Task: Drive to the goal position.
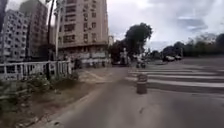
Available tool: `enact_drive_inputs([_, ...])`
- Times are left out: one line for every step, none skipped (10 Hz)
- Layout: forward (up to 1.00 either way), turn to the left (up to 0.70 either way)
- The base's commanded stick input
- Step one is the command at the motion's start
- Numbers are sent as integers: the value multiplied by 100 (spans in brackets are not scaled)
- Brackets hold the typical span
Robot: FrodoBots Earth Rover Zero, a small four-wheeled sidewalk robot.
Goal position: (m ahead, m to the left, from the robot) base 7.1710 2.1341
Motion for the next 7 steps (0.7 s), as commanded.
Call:
enact_drive_inputs([70,0])
enact_drive_inputs([70,0])
enact_drive_inputs([70,0])
enact_drive_inputs([70,0])
enact_drive_inputs([70,0])
enact_drive_inputs([70,0])
enact_drive_inputs([70,0])
